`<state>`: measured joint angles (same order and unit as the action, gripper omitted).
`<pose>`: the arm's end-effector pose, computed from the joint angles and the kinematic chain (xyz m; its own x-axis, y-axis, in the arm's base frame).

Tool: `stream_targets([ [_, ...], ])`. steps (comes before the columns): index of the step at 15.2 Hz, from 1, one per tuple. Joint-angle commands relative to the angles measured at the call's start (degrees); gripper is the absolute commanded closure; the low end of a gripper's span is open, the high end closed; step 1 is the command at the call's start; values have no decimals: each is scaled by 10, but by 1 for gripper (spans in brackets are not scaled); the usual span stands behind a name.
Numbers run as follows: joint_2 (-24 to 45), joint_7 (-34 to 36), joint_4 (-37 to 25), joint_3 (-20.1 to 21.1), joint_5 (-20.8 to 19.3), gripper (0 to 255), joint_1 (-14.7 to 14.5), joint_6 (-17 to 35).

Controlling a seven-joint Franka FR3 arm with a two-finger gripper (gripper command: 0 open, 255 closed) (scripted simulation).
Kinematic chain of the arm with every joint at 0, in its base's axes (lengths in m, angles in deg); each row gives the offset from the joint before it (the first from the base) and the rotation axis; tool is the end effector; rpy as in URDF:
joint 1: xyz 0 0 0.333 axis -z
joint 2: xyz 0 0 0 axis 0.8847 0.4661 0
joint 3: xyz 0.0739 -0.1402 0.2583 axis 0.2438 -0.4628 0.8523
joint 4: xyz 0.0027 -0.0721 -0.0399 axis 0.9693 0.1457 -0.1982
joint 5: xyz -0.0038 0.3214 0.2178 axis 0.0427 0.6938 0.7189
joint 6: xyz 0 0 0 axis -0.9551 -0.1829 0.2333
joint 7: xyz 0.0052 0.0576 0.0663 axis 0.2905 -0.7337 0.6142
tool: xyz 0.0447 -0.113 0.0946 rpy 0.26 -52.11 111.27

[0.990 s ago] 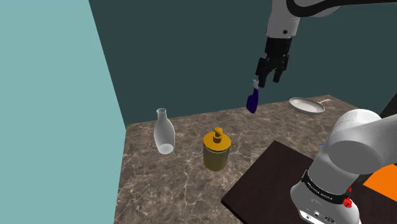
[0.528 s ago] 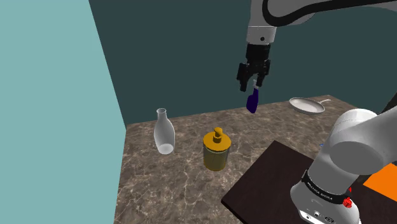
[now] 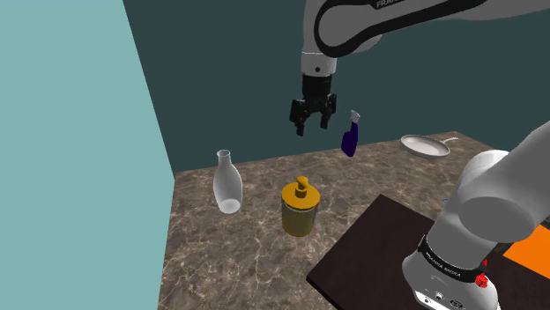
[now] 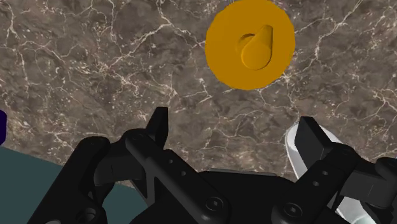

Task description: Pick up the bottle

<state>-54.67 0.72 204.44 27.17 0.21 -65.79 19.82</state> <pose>0.4188 0.0702 0.4413 0.9818 -0.1846 -0.0443 -0.1851 -0.9827 -0.0069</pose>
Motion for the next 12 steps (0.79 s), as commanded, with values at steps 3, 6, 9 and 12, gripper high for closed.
stream_targets([
  [3,88,37,-56,25,0,0,-8,34],
  [6,151,63,-103,39,-7,0,-14,52],
  [9,216,90,-156,51,-17,0,-21,63],
  [12,283,116,-217,59,-31,0,-30,69],
])
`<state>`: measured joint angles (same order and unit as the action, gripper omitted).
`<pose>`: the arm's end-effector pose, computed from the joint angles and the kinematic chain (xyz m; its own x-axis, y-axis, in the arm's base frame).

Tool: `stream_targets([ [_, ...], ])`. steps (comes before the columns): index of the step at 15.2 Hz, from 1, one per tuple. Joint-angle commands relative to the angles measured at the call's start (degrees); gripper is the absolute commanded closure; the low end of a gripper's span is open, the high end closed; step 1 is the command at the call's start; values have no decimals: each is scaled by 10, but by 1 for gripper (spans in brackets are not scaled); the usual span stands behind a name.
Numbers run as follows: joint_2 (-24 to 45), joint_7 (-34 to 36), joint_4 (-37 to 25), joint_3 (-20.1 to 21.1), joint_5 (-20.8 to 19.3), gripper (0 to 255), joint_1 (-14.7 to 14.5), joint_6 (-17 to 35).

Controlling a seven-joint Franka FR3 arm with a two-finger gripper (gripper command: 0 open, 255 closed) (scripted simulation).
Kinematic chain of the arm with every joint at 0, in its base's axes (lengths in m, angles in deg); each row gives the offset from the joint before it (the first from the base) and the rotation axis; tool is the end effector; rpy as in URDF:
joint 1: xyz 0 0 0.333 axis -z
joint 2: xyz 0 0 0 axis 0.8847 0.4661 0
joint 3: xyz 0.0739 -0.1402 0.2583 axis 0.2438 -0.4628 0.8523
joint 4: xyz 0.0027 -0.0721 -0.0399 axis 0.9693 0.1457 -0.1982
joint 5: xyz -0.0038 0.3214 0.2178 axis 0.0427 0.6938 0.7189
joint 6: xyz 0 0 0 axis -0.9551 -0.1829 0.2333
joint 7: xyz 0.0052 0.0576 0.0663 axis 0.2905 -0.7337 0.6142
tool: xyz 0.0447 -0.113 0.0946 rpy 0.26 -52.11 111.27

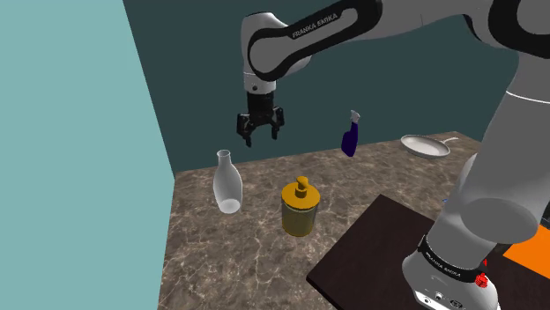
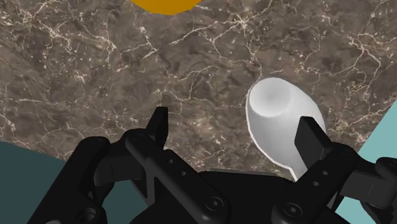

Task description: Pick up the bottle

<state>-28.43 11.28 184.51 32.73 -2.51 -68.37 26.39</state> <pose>0.5363 0.1604 0.3879 0.9779 -0.2056 -0.0382 -0.2058 -0.9786 -0.0002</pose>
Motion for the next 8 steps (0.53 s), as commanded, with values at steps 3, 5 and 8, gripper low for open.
stream_targets([
  [3,88,35,-86,8,-20,0,-16,1],
  [5,135,50,-137,10,-30,0,-25,-4],
  [8,207,69,-223,10,-45,0,-41,-18],
])
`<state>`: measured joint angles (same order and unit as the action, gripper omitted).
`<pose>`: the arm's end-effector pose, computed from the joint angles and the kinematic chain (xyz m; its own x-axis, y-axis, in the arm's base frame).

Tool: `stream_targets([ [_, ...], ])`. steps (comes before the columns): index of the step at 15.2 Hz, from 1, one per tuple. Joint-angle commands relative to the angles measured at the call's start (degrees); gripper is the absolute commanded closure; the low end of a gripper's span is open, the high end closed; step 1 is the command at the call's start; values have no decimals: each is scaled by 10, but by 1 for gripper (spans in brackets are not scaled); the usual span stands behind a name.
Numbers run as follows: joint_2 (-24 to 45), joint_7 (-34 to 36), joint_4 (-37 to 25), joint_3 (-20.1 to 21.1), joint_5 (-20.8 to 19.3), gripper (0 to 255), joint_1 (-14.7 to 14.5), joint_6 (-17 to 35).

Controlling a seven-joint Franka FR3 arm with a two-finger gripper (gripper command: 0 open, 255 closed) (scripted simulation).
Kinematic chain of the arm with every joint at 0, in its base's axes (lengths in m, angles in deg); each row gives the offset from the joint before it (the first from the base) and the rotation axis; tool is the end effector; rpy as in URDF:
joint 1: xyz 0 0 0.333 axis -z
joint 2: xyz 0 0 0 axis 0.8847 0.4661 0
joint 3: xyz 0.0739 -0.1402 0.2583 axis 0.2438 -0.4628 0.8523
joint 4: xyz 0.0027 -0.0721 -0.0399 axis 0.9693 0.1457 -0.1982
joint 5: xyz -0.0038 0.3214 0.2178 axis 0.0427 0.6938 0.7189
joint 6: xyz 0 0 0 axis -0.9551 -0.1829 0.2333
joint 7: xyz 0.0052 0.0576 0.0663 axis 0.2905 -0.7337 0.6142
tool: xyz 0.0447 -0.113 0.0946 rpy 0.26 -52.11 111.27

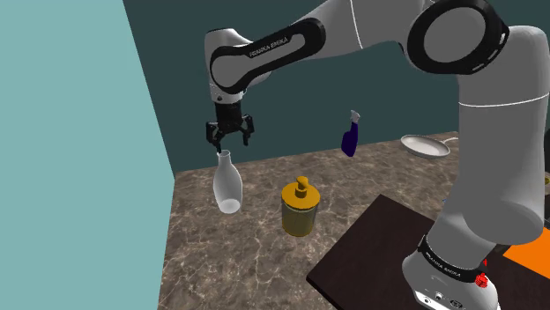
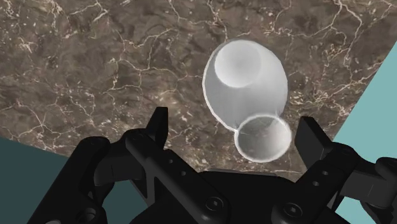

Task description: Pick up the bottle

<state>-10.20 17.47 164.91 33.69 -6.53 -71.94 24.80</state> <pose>0.6116 0.2185 0.3543 0.9750 -0.2193 -0.0343 -0.2193 -0.9756 0.0038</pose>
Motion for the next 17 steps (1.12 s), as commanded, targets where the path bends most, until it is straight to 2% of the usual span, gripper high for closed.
stream_targets([
  [1,51,13,-59,-1,-10,0,-12,-9],
  [2,77,18,-93,-2,-14,0,-18,-17],
  [3,77,18,-93,-2,-14,0,-18,-17],
  [10,95,20,-61,-4,-18,0,-19,32],
  [12,94,20,-61,-4,-18,0,-19,32],
  [13,95,20,-61,-4,-18,255,-18,32],
  [17,95,20,-61,-4,-18,255,-19,32],
])
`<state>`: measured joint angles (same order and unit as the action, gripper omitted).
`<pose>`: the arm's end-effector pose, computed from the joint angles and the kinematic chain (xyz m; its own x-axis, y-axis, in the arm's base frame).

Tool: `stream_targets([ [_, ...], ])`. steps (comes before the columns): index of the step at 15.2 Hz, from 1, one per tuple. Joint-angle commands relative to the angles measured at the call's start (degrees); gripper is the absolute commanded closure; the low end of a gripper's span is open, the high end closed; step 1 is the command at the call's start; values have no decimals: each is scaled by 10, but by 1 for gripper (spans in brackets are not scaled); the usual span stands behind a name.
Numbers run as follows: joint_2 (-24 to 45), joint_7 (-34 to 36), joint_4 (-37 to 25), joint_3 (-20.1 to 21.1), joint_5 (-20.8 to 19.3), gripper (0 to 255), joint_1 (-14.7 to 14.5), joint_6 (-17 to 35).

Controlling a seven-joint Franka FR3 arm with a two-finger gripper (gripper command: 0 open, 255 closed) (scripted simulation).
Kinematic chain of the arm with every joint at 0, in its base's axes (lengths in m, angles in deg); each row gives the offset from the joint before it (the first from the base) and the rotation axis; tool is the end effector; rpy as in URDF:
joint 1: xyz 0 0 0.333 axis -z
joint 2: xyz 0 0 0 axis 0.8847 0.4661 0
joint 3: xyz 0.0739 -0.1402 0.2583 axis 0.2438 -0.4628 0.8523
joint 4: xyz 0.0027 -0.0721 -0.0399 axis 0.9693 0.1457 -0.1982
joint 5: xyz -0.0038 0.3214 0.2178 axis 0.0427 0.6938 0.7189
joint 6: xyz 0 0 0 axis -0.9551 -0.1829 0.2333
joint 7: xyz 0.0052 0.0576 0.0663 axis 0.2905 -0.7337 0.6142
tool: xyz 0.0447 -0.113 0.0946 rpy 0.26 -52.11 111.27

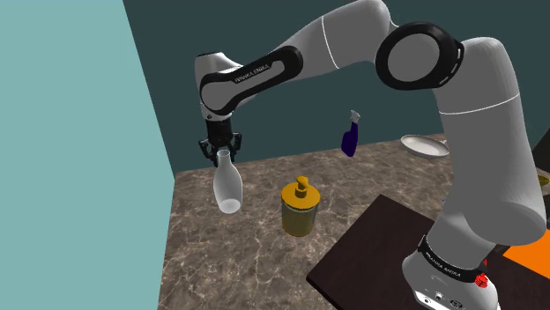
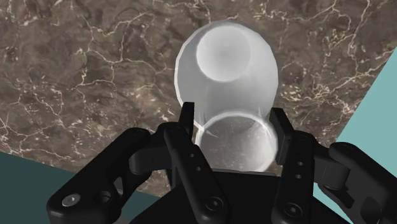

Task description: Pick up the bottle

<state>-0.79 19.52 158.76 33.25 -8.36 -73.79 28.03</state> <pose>0.6402 0.2396 0.2999 0.9736 -0.2261 -0.0314 -0.2261 -0.9741 0.0052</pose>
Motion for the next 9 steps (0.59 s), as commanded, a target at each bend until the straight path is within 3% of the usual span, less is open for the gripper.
stream_targets([
  [1,1,0,0,0,0,255,0,0],
  [9,-10,-1,-15,1,2,255,0,-26],
])
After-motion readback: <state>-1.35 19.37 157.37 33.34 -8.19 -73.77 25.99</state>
